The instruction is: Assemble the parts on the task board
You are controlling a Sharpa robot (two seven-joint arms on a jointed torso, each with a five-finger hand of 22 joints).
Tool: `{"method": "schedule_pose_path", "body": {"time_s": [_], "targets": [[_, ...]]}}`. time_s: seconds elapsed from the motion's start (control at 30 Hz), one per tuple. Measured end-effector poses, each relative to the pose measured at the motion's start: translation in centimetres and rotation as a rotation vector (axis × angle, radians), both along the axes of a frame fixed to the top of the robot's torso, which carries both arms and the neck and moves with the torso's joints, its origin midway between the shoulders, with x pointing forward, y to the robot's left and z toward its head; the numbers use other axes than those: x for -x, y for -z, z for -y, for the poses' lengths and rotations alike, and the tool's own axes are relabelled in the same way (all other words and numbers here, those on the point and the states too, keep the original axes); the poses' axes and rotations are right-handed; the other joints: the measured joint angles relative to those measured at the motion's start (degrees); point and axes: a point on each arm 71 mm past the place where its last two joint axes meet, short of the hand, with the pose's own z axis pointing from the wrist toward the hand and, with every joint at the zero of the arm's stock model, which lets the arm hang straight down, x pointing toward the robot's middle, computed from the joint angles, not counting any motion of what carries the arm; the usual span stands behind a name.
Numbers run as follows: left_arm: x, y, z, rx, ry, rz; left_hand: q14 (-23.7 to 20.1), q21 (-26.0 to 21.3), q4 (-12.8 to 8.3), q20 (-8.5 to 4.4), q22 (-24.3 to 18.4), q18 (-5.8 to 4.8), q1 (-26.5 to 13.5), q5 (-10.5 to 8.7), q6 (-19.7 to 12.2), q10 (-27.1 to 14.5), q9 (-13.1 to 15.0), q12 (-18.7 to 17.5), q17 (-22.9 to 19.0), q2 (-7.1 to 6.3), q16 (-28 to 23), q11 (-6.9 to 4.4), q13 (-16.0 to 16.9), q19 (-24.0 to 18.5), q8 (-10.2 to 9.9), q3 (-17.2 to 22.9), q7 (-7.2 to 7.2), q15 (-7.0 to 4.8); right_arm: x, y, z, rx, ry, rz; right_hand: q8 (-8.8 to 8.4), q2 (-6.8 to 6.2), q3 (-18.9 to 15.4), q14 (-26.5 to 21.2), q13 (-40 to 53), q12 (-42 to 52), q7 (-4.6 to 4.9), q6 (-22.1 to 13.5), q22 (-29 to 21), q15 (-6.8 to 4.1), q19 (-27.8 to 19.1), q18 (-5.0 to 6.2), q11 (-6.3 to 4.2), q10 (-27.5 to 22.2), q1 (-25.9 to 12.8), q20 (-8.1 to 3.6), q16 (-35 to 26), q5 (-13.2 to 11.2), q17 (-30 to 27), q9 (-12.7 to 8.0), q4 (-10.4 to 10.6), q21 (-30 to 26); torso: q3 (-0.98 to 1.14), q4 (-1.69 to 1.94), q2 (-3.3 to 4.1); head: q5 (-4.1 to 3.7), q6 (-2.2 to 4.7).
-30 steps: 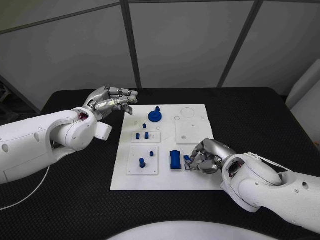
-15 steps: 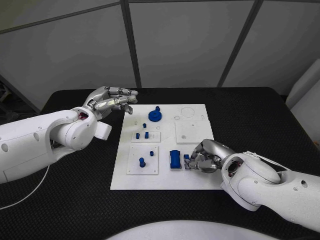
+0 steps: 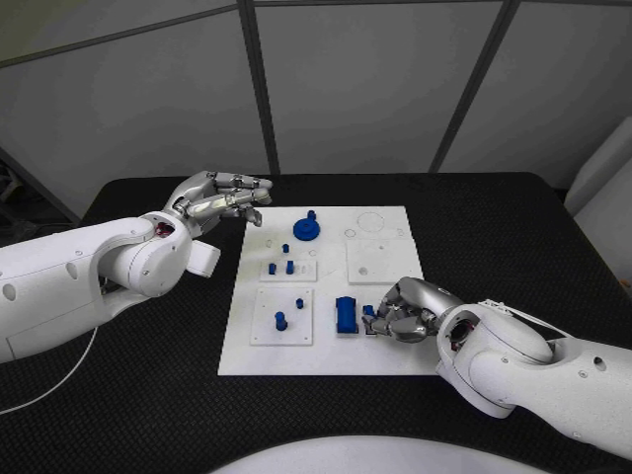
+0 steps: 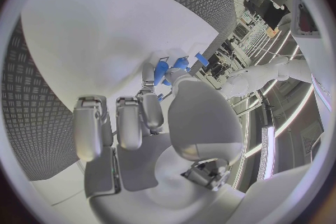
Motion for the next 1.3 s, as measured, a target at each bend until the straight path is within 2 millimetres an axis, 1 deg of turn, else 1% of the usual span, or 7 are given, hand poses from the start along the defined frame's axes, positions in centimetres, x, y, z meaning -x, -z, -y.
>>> {"method": "schedule_pose_path", "body": {"time_s": [0.2,0.27,0.47,0.7,0.93,1.17,1.3], "targets": [[0.0,0.0,0.0,-0.001,-0.001,-0.001,0.0,0.0,0.0,0.0,0.0,0.01,0.0,0.0,0.0,0.0,0.0,0.0,0.0,0.01,0.0,0.0,0.0,0.0,0.0,0.0,0.0,0.0,0.0,0.0,0.0,0.002,-0.003,-0.002,0.0,0.7,-1.7,0.0,0.0,0.0,0.02,0.0,0.0,0.0,0.0,0.0,0.0,0.0,-1.6,0.0,0.0,-2.5,0.0,0.1,0.0,0.0,0.0,0.0,0.0,0.0,-0.05],[0.0,0.0,-0.1,-0.001,-0.001,-0.002,0.0,0.0,0.0,0.0,0.0,0.0,0.0,0.0,0.0,0.0,0.0,0.0,0.0,-0.01,0.0,0.0,0.0,0.0,0.0,0.0,0.0,0.0,0.0,0.0,0.0,0.002,-0.003,-0.002,0.0,0.47,-2.0,0.0,0.0,0.0,0.02,0.0,0.0,0.0,0.0,0.0,0.0,0.0,-1.8,0.0,0.0,-2.6,0.0,0.1,0.1,0.0,0.0,0.0,0.01,0.0,-0.07],[0.0,0.0,-0.1,-0.002,-0.002,-0.004,0.0,0.0,0.0,0.0,0.0,0.01,0.0,0.0,0.0,0.0,0.0,0.0,0.0,-0.01,0.0,0.01,0.0,0.0,0.0,0.0,0.0,0.0,0.1,0.0,0.2,0.001,-0.005,0.0,0.0,1.14,-2.8,0.0,0.0,0.0,0.02,0.0,0.0,0.0,0.0,0.0,0.0,0.0,-2.7,0.0,0.0,-2.9,0.0,0.2,0.1,0.0,0.01,0.0,0.0,-0.05,-0.09],[0.0,0.0,-0.1,-0.003,-0.003,-0.005,0.0,0.0,0.0,0.0,0.0,0.0,0.0,0.0,0.0,0.0,0.0,0.0,0.0,-0.01,0.0,0.02,0.0,0.0,0.0,0.0,0.0,0.0,0.2,-0.1,0.3,-0.002,-0.009,0.003,-0.01,1.16,-3.3,0.0,0.0,0.0,0.02,0.0,0.0,0.0,0.0,0.0,0.0,0.0,-3.1,0.0,0.0,-3.3,0.0,0.3,-0.1,0.0,0.01,0.0,-0.01,-0.09,-0.06],[0.0,0.1,-0.2,-0.004,-0.003,-0.006,0.0,0.0,0.0,0.0,0.0,0.0,0.0,0.0,0.0,0.0,0.0,0.0,0.0,-0.02,0.0,0.02,0.0,0.0,0.0,0.0,0.0,0.0,0.2,-0.2,1.1,0.001,-0.012,0.01,0.33,1.04,-4.5,0.0,0.0,0.0,0.05,-0.4,0.0,0.0,0.0,0.0,0.0,0.0,1.2,0.01,0.0,-8.1,0.0,0.5,-1.3,0.0,0.01,-0.01,-0.01,-0.19,0.05],[-0.1,0.1,-0.1,-0.004,-0.003,-0.006,0.0,0.0,0.0,0.0,0.0,0.0,0.0,0.0,0.0,0.0,0.0,0.0,0.0,-0.02,0.0,0.03,0.0,0.0,0.0,0.0,0.0,0.0,0.4,-0.4,1.3,-0.01,-0.039,0.019,0.33,1.53,-6.4,0.0,0.0,0.0,0.05,-0.4,0.0,0.0,0.0,0.0,0.0,0.0,4.9,0.01,0.0,-16.1,0.0,0.8,-2.3,0.0,0.02,-0.01,-0.01,-0.14,-0.02],[-0.1,0.1,-0.1,-0.004,-0.003,-0.007,0.0,0.0,0.0,0.0,0.0,0.0,0.0,0.0,-0.2,-0.2,0.0,0.2,0.0,-0.02,0.0,0.24,0.0,0.0,0.0,0.0,0.22,0.0,0.4,-0.4,1.4,-0.013,-0.05,0.022,0.33,1.54,-7.1,0.0,0.0,0.0,0.05,-0.4,0.0,0.01,0.0,0.0,0.0,0.0,5.9,0.01,0.0,-18.1,0.0,0.8,-2.4,0.0,0.03,-0.03,-0.01,-0.14,-0.05]]}}
